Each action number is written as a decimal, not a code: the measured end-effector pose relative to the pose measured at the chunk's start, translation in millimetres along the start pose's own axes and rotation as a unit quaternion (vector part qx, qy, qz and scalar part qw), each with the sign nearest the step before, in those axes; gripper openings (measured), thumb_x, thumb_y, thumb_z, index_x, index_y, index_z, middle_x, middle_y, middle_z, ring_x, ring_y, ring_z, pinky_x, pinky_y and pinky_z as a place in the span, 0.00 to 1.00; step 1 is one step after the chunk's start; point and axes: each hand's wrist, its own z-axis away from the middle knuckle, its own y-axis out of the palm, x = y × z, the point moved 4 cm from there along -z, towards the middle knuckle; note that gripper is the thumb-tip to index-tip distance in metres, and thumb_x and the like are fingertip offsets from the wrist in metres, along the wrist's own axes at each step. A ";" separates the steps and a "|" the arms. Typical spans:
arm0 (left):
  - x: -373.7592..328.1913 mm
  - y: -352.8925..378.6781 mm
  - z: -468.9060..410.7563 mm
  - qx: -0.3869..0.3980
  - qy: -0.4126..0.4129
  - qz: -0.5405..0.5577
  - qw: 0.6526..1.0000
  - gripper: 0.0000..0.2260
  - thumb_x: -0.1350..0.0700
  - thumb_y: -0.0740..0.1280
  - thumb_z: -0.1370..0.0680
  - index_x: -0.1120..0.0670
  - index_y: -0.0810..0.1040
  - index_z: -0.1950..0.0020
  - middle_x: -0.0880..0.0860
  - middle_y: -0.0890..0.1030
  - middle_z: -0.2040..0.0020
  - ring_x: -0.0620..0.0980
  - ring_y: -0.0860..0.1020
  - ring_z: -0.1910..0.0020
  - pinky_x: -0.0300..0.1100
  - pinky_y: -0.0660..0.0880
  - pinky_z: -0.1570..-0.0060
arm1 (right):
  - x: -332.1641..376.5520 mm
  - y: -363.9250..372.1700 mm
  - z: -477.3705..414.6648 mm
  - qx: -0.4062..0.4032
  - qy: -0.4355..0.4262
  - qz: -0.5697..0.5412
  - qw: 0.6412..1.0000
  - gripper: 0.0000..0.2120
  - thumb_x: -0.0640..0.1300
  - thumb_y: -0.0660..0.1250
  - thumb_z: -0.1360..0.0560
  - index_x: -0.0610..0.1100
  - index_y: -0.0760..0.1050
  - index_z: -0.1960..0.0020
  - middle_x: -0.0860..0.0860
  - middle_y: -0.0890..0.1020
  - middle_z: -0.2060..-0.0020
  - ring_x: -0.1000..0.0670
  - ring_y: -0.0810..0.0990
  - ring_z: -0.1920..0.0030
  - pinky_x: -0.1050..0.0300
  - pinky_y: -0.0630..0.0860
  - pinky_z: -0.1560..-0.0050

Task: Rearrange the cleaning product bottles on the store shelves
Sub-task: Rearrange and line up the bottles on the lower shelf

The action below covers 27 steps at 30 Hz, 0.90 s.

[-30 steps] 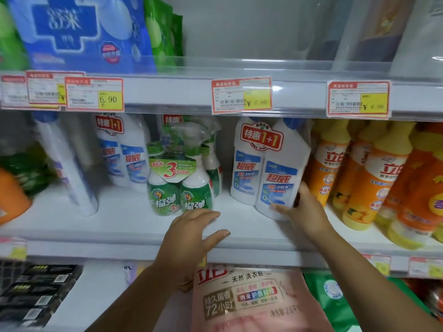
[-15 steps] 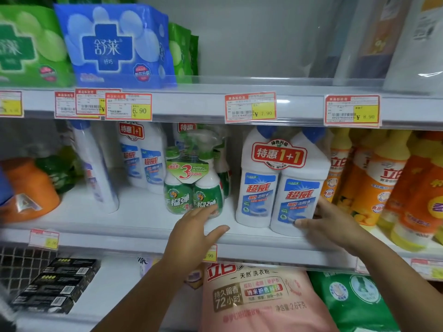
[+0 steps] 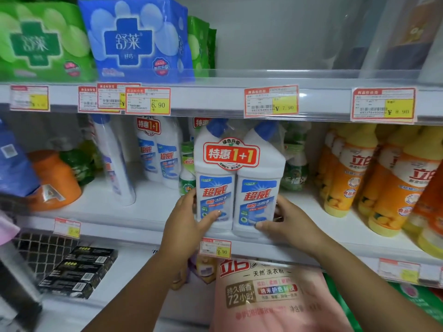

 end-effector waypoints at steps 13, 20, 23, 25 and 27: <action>24.9 -55.5 8.0 -0.084 -0.002 0.013 0.996 0.35 0.45 0.73 0.31 0.44 0.59 0.29 0.45 0.69 0.34 0.37 0.68 0.40 0.37 0.67 0.43 | 32.3 72.0 -22.8 -0.115 -0.078 0.006 0.990 0.17 0.38 0.76 0.34 0.57 0.74 0.56 0.55 0.79 0.61 0.64 0.75 0.63 0.74 0.71 0.63; 20.0 -55.8 12.7 -0.136 0.009 -0.023 0.990 0.51 0.43 0.75 0.36 0.45 0.44 0.25 0.47 0.49 0.24 0.45 0.51 0.26 0.36 0.53 0.33 | 29.4 96.6 -33.3 -0.079 -0.037 -0.080 0.993 0.09 0.39 0.67 0.26 0.53 0.75 0.52 0.51 0.83 0.58 0.52 0.82 0.55 0.51 0.80 0.49; 18.7 -43.4 10.5 -0.128 0.008 -0.008 0.992 0.54 0.40 0.76 0.38 0.41 0.39 0.26 0.42 0.42 0.24 0.45 0.47 0.25 0.38 0.52 0.34 | 19.7 67.6 -35.0 -0.213 -0.028 -0.048 0.975 0.06 0.41 0.64 0.24 0.51 0.75 0.53 0.50 0.83 0.59 0.50 0.82 0.58 0.48 0.80 0.53; 16.4 -34.9 7.6 -0.131 0.008 -0.015 0.991 0.55 0.40 0.76 0.38 0.39 0.38 0.27 0.43 0.39 0.24 0.46 0.44 0.25 0.40 0.53 0.34 | 13.8 52.1 -39.5 -0.231 -0.017 0.005 0.973 0.10 0.43 0.67 0.26 0.51 0.72 0.45 0.50 0.81 0.51 0.51 0.79 0.54 0.57 0.75 0.53; 15.5 -28.9 5.0 -0.145 0.007 -0.024 0.989 0.55 0.42 0.77 0.38 0.39 0.38 0.27 0.44 0.38 0.24 0.47 0.43 0.25 0.41 0.54 0.34 | 6.9 48.1 -49.5 -0.175 0.006 0.021 0.984 0.24 0.46 0.72 0.29 0.50 0.68 0.35 0.53 0.76 0.43 0.52 0.75 0.45 0.59 0.70 0.46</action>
